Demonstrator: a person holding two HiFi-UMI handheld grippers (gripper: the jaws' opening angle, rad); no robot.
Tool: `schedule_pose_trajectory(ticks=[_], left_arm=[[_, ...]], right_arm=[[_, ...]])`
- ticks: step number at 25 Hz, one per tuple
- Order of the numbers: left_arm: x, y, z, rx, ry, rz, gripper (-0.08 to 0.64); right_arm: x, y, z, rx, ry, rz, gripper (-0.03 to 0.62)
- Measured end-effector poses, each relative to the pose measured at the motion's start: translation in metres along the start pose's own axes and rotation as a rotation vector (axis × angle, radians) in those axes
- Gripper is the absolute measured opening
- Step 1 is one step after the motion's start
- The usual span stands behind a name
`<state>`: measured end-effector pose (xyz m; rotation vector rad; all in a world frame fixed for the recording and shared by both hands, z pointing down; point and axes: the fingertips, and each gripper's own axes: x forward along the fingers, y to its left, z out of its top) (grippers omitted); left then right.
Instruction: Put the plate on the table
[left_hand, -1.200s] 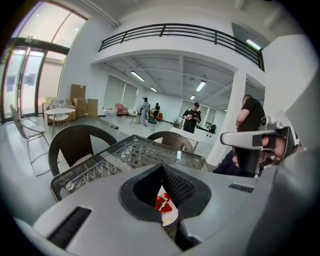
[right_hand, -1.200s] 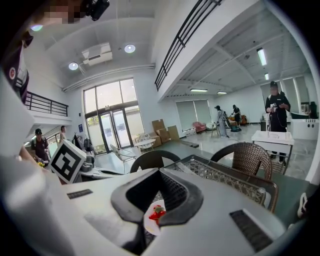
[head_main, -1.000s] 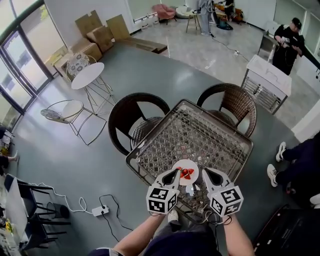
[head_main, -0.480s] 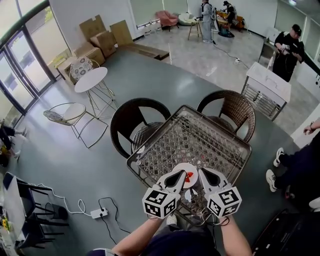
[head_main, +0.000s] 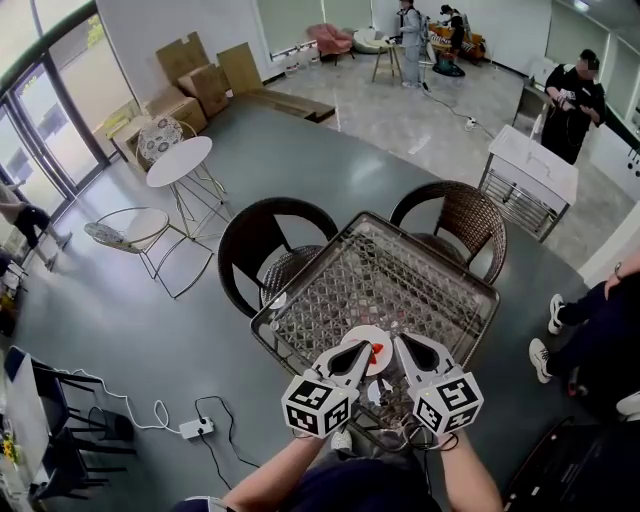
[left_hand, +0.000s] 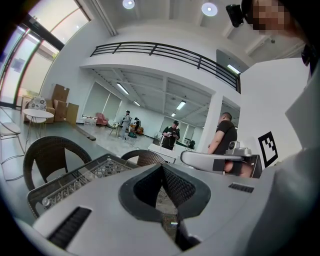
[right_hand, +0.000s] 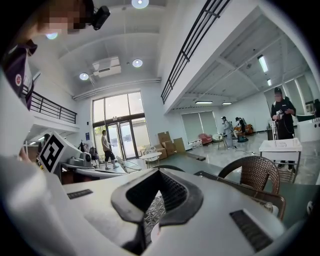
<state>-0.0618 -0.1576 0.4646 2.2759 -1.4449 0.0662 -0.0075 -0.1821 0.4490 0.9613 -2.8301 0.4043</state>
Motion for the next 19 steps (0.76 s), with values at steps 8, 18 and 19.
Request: schedule_pose_trajectory(ticks=[8,18,19], left_arm=[[-0.006,-0.004,0.002,-0.005,-0.006,-0.014,0.006],[-0.002,-0.008,0.005,-0.018,-0.01,-0.033,0.006],[-0.002,-0.008,0.005,-0.02,-0.011,-0.035,0.006]], right_arm=[[-0.005,0.006,0.006,-0.008,-0.012,-0.002,0.003],[-0.005,0.001,0.012,-0.018,-0.024,0.005,0.003],[-0.005,0.002,0.012,-0.02,-0.025,0.006,0.003]])
